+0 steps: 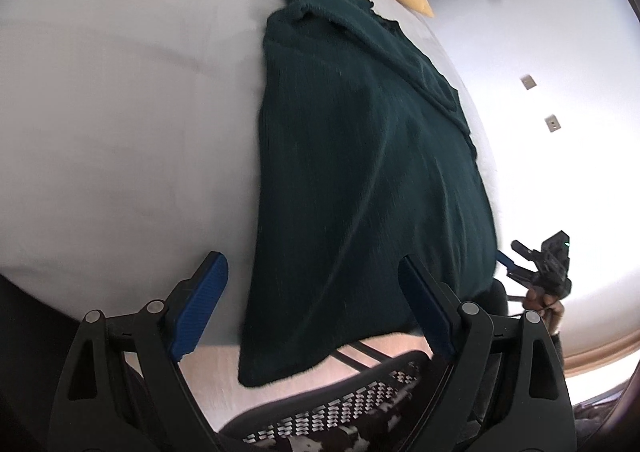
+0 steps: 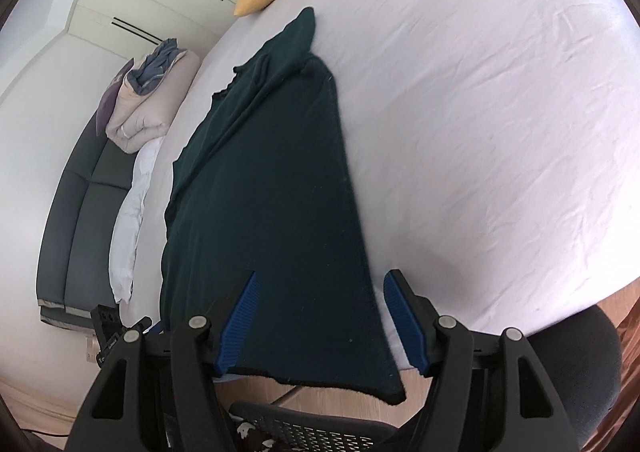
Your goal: Fold small clothes
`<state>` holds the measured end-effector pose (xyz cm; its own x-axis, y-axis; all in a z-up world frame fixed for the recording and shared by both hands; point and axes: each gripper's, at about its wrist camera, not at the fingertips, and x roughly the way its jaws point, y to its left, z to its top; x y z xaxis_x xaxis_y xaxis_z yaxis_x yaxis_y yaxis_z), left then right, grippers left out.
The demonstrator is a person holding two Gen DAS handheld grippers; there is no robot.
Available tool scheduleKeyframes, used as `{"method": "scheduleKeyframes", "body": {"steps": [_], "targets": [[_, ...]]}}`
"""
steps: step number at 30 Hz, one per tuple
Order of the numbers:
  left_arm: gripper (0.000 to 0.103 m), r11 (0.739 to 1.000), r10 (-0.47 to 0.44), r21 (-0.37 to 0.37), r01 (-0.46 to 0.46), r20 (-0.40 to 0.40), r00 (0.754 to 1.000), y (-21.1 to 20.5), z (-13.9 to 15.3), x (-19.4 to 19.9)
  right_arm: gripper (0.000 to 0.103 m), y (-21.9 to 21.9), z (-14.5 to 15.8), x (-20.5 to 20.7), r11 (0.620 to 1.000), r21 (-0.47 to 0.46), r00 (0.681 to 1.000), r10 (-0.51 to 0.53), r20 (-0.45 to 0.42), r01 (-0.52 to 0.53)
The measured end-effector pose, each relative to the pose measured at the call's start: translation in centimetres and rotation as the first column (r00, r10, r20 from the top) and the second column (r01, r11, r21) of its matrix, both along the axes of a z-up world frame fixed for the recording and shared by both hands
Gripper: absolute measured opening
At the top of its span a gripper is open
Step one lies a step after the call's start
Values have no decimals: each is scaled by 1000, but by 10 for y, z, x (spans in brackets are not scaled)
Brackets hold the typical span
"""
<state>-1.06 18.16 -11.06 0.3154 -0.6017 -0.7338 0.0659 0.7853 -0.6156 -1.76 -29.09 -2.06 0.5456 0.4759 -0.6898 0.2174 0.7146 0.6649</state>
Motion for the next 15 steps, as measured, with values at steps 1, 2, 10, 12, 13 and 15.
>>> {"method": "scheduleKeyframes", "body": {"steps": [1, 2, 10, 12, 13, 15], "targets": [[87, 1000, -4, -6, 4, -3, 1000, 0, -2, -1, 68, 1, 0, 1, 1000, 5, 1000, 4, -1, -4], [87, 1000, -6, -18, 6, -9, 1000, 2, -4, -4, 68, 2, 0, 2, 1000, 6, 1000, 7, -1, -7], [86, 991, 14, -134, -27, -101, 995, 12, -24, -5, 68, 1, -5, -2, 999, 36, 1000, 11, -18, -11], [85, 988, 17, -152, -34, -111, 994, 14, -26, -6, 67, 0, -6, -5, 999, 44, 1000, 14, -23, -13], [84, 987, 22, -157, -40, -117, 993, 15, -26, -5, 67, 0, -6, -6, 999, 48, 1000, 16, -26, -15], [80, 986, 25, -162, -46, -132, 991, 13, -27, 1, 67, -1, -9, -10, 998, 63, 999, 16, -34, -14]]}}
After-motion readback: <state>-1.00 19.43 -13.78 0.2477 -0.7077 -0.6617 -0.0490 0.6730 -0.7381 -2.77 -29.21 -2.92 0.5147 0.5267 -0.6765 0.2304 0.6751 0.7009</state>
